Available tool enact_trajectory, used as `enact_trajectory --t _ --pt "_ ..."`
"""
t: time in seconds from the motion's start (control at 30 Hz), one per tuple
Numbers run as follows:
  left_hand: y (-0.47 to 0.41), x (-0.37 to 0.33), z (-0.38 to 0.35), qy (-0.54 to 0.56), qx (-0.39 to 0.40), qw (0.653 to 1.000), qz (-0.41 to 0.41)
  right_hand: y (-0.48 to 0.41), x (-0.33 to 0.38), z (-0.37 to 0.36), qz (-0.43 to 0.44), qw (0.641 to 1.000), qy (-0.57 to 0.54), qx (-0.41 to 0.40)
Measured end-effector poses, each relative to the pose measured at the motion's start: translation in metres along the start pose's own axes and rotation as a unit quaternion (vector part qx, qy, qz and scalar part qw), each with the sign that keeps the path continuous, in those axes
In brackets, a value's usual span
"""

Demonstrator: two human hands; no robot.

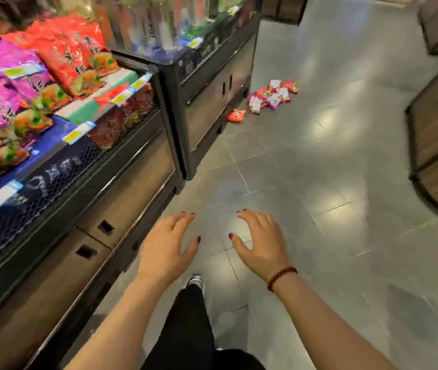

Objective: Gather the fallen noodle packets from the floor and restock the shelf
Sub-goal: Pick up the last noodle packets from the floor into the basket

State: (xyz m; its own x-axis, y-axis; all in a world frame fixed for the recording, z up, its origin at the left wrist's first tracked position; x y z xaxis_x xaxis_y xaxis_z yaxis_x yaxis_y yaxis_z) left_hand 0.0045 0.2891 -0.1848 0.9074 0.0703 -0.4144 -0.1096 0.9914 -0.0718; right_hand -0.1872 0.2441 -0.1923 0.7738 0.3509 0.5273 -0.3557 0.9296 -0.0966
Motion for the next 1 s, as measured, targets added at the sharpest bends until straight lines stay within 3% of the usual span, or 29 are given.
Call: enact_trajectory --t 0.23,0.43,0.67,1.0 --pt "-0.122 -0.003 -0.017 0.032 -0.02 0.995 -0.094 -0.094 -0.038 0.016 -0.05 0.996 0.039 -0.059" --pt "-0.242 0.023 0.004 0.048 -0.031 0.993 -0.1 -0.205 -0.05 0.023 -0.068 0.995 0.048 -0.064" --pt "-0.372 0.022 -0.013 0.028 0.031 0.993 -0.115 -0.308 -0.086 0.041 -0.106 0.991 0.044 -0.067" --pt "-0.551 -0.031 -0.067 0.017 0.046 0.988 -0.147 -0.47 -0.203 0.073 -0.103 0.992 0.034 -0.068"
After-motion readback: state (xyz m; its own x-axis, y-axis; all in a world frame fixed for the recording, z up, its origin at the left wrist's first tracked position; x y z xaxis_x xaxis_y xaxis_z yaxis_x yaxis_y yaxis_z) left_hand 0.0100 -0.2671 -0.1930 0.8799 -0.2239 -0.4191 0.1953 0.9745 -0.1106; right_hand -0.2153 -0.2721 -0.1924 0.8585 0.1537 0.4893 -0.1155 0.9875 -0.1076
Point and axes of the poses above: each hand's wrist, its own y-axis away from the middle knuckle, its own z-axis out of the back of the hand, x = y × z, the point moved 9 cm from there along -y, towards the middle knuckle, and after that the axes turned 4 degrees about z, right-handed, at the moved point
